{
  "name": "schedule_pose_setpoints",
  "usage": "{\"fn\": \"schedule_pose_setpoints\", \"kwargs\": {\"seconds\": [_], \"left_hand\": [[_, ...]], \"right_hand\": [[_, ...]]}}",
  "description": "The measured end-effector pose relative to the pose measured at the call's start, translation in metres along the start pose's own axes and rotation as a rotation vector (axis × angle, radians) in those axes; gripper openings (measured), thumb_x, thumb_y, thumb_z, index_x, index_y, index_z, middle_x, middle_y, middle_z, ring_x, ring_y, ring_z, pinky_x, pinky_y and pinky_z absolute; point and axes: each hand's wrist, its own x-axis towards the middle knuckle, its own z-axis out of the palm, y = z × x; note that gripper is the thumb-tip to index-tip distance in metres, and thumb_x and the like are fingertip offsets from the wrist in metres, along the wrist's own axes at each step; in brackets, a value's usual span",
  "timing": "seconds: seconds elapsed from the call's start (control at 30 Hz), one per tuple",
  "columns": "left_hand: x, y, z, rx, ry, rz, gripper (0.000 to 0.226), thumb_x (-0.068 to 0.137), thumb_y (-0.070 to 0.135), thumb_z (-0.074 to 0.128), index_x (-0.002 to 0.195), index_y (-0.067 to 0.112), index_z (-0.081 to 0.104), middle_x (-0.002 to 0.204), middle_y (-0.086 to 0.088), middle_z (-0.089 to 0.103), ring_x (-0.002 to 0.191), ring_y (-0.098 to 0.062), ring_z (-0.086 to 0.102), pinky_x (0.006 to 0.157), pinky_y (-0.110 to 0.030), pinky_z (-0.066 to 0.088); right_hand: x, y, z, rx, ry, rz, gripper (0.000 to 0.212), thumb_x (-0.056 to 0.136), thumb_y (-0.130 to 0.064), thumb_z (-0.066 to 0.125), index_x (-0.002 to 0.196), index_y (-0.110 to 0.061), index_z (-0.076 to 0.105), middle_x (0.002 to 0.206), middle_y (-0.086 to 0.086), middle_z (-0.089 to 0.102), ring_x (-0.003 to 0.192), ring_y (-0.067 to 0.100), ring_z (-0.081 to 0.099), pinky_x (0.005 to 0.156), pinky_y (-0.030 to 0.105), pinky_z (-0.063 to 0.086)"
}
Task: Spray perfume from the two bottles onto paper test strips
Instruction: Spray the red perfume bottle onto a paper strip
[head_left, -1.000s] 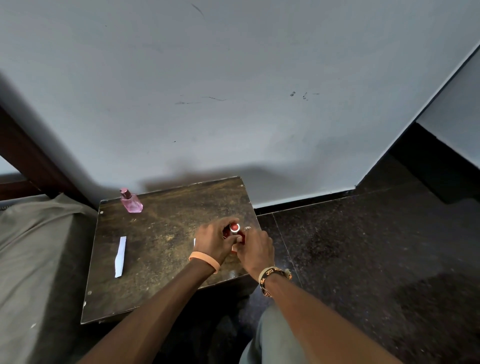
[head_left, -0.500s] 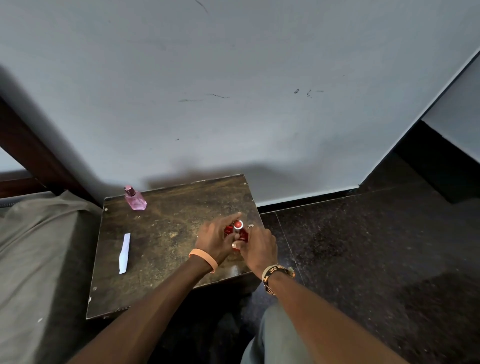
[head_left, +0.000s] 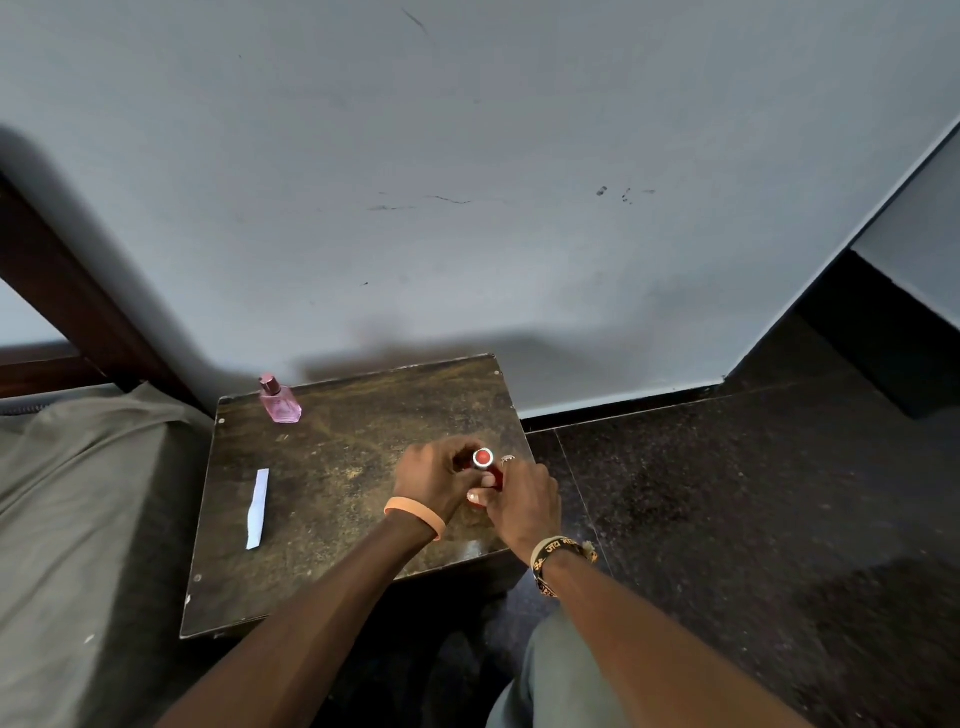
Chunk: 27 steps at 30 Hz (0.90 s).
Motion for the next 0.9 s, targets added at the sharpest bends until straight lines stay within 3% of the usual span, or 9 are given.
{"fn": "schedule_pose_setpoints", "kwargs": {"seconds": [0.07,0.23,0.4,0.6,0.67,0.8,0.9], "left_hand": [[0.0,0.0001,-0.0013,-0.027,0.014,-0.036,0.024,0.068,0.024,0.083,0.089,0.026,0.074,0.083,0.01,0.074,0.078,-0.005,0.067,0.074,-0.033,0.057],[-0.0006,0.0031,0.0012,0.045,-0.072,0.048,0.049,0.076,0.016,0.078,0.123,0.022,0.064,0.116,-0.001,0.069,0.106,-0.016,0.064,0.095,-0.031,0.049],[0.0014,0.0006,-0.0002,0.009,0.015,0.012,0.03,0.069,0.016,0.081,0.097,0.024,0.075,0.09,0.006,0.075,0.082,-0.01,0.07,0.076,-0.034,0.057],[-0.003,-0.0004,0.001,0.049,-0.057,0.056,0.045,0.078,0.01,0.074,0.121,0.021,0.065,0.115,-0.001,0.07,0.104,-0.017,0.065,0.093,-0.033,0.051],[-0.0019,-0.0025,-0.0019,0.048,-0.06,0.052,0.038,0.079,0.009,0.071,0.114,0.024,0.069,0.107,0.002,0.073,0.098,-0.015,0.068,0.088,-0.031,0.054],[-0.0019,-0.0004,-0.0032,0.007,0.041,-0.049,0.019,0.071,0.025,0.081,0.089,0.026,0.074,0.081,0.01,0.074,0.075,-0.006,0.067,0.072,-0.031,0.056],[-0.006,-0.0042,0.0019,0.032,0.028,-0.028,0.039,0.07,0.027,0.082,0.107,0.024,0.069,0.101,0.006,0.072,0.093,-0.01,0.066,0.087,-0.03,0.053]], "right_hand": [[-0.0015,-0.0006,-0.0001,-0.002,0.006,-0.001,0.02,0.084,-0.03,0.078,0.097,-0.016,0.071,0.09,0.003,0.071,0.086,0.019,0.068,0.077,0.034,0.058],[-0.0011,0.0004,0.0008,-0.028,0.021,-0.02,0.015,0.087,-0.028,0.074,0.099,-0.018,0.072,0.094,0.003,0.072,0.09,0.02,0.067,0.08,0.031,0.056],[-0.0013,-0.0016,-0.0013,-0.01,0.006,-0.002,0.018,0.086,-0.028,0.076,0.1,-0.017,0.071,0.093,0.003,0.072,0.089,0.019,0.068,0.079,0.032,0.057],[-0.0014,-0.001,-0.0004,-0.017,0.003,0.001,0.021,0.085,-0.029,0.077,0.1,-0.016,0.071,0.094,0.003,0.072,0.09,0.02,0.068,0.081,0.033,0.057],[-0.0016,-0.0012,-0.0003,-0.021,-0.004,0.006,0.021,0.085,-0.027,0.077,0.1,-0.015,0.071,0.094,0.004,0.072,0.09,0.02,0.067,0.081,0.033,0.057],[-0.0012,-0.0029,-0.0024,-0.015,0.0,0.015,0.019,0.085,-0.029,0.077,0.096,-0.016,0.07,0.091,0.004,0.072,0.087,0.021,0.068,0.078,0.035,0.058],[-0.0011,-0.0015,-0.0013,-0.035,-0.001,0.007,0.02,0.088,-0.031,0.074,0.101,-0.016,0.07,0.094,0.005,0.072,0.09,0.021,0.068,0.079,0.033,0.056]]}}
